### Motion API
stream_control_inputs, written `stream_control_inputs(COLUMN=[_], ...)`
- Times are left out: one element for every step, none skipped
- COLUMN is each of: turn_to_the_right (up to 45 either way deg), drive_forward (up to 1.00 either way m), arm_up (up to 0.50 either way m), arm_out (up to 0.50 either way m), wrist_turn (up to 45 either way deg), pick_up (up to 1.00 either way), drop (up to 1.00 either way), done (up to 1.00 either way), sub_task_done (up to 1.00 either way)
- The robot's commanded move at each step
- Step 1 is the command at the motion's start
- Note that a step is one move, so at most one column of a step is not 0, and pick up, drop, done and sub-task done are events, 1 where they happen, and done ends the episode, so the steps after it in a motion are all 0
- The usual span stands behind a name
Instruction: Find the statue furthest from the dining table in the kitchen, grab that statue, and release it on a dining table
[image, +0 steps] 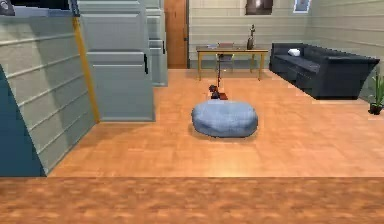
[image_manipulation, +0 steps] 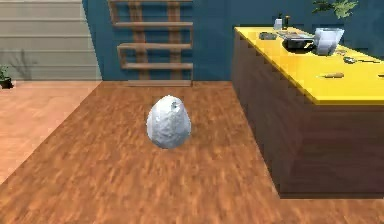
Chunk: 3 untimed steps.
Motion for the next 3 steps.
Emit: stream_control_inputs(turn_to_the_right=[-45.0, -42.0, 0.0], drive_forward=[0.00, 0.00, 0.90], arm_up=[0.00, 0.00, 0.00], arm_out=[0.00, 0.00, 0.00], wrist_turn=[0.0, 0.0, 0.0], pick_up=[0.00, 0.00, 0.00], drop=[0.00, 0.00, 0.00], done=[0.00, 0.00, 0.00], sub_task_done=[0.00, 0.00, 0.00])
